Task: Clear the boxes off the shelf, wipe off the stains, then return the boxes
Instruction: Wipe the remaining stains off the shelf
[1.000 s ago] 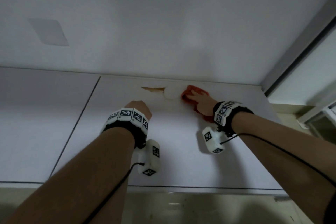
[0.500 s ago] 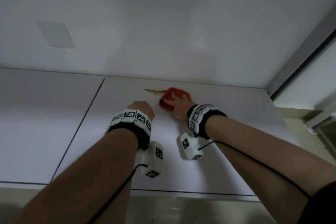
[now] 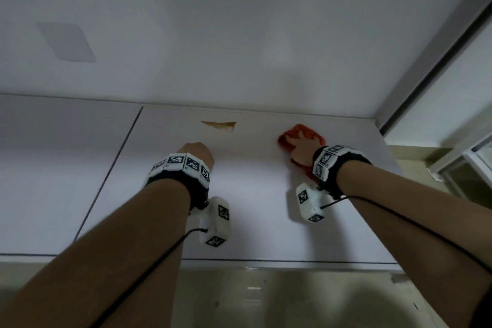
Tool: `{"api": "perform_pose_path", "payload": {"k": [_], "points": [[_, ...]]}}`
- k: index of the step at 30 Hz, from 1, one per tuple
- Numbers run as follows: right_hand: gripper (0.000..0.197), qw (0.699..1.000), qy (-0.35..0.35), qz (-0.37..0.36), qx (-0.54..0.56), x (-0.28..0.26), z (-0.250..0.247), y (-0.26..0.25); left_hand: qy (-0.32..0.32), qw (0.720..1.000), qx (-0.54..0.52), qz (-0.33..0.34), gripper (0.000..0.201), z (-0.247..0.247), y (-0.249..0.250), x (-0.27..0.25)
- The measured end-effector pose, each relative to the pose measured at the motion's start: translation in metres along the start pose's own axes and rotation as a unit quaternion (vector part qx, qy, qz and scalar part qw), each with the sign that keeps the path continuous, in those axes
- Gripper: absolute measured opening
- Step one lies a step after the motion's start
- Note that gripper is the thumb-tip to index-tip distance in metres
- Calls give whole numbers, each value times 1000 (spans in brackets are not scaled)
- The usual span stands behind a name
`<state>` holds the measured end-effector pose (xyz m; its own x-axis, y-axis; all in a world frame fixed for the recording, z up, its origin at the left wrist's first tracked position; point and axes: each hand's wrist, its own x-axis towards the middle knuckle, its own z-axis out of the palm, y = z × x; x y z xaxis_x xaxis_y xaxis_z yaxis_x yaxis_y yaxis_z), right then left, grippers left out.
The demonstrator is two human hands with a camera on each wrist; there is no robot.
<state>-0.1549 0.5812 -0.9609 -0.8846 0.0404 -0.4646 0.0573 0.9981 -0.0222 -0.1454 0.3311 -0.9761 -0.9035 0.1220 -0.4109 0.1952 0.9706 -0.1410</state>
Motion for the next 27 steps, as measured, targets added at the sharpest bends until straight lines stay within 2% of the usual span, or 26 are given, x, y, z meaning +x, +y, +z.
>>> {"api": "perform_pose_path", "payload": {"k": [2,5,10,13,18,22,25,27], "points": [[53,1000,-16,-5,-3,4,-3,-17,7,1000,-2,-2,16,0,0,-1],[60,998,-33,-50,-32,9,-4,-49,20,999,-33,-3,15,0,-3,1],[62,992,-44,-95,-73,13,-2,-86,28,999,-35,0,32,3,-12,4],[61,990,-49,-107,-79,14,-3,-99,38,999,-20,-15,34,1,-22,2],[64,974,-49,-199,-93,-4,6,-131,59,995,-52,-58,35,-3,-26,-4],[60,954,-37,-295,-50,-24,21,-120,35,997,-51,-49,31,-8,-17,-9],[61,952,-25,-302,-36,-39,26,-93,26,996,-72,-52,34,-12,-14,-11],[61,960,-8,-276,-43,-38,29,-66,30,993,-96,-63,37,-21,-13,-14]]}}
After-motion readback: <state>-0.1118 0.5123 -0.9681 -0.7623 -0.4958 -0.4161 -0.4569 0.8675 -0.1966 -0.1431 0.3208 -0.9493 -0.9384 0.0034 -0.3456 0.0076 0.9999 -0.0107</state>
